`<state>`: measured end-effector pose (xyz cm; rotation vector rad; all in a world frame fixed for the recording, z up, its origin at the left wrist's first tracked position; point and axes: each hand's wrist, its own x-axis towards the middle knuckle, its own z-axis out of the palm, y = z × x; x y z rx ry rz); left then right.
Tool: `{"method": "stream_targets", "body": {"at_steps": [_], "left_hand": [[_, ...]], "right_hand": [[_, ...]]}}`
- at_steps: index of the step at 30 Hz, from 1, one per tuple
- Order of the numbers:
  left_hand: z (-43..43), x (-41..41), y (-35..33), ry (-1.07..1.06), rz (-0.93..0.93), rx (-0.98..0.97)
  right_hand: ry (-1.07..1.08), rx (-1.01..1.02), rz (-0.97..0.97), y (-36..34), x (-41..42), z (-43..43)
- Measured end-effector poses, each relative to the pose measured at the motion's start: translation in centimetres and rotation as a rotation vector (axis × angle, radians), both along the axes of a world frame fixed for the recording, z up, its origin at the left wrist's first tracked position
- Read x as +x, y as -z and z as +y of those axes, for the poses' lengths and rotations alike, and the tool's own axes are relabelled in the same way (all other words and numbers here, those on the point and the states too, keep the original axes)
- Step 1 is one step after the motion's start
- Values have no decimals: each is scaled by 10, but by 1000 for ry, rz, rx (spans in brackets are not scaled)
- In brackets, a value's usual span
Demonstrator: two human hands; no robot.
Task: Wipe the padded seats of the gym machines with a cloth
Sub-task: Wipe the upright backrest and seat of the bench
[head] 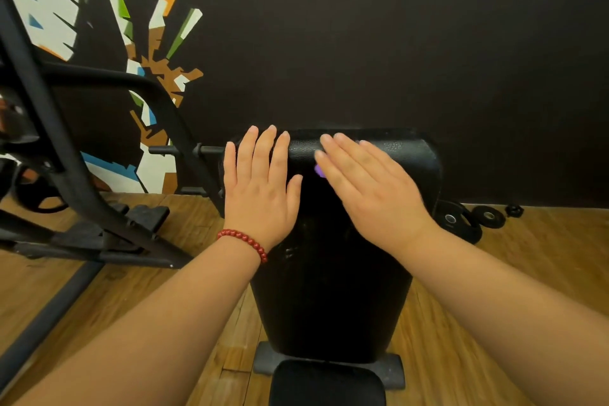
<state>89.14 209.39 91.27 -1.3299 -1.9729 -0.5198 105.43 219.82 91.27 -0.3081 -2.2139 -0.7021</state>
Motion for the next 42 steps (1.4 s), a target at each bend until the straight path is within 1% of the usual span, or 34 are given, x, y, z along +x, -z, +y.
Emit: {"method": "stream_targets", "body": {"at_steps": [4,7,10,12,16,19,22,24,25,29,35,39,42], "left_hand": [[2,14,-4,4,-67,21],[11,25,-4,-9,-56,3],[19,28,1,-41,-28,0],[19,27,4,-30,-10,9],[25,35,4,26,36,12],[34,45,5,-8,-3,46],[39,45,9,-7,12,78],[41,43,11,1,40,106],[42,42,12,4,51,122],[44,43,13,-5,60,151],[42,46,11,-41,39,93],[39,47,8,-26,29,78],[38,49,8,-59,31,50]], "right_hand": [[28,15,82,13,32,13],[26,-17,103,4,14,7],[7,-35,53,-9,0,4],[-12,-38,17,-6,13,12],[5,-34,126,10,49,26],[11,-45,166,6,36,24],[-15,-41,137,-9,19,21],[-27,-49,91,-8,25,26],[-28,-55,98,-4,33,30],[-5,-84,219,13,56,35],[-32,-91,172,-15,23,29],[-32,-40,255,17,48,38],[8,-59,260,27,51,35]]}}
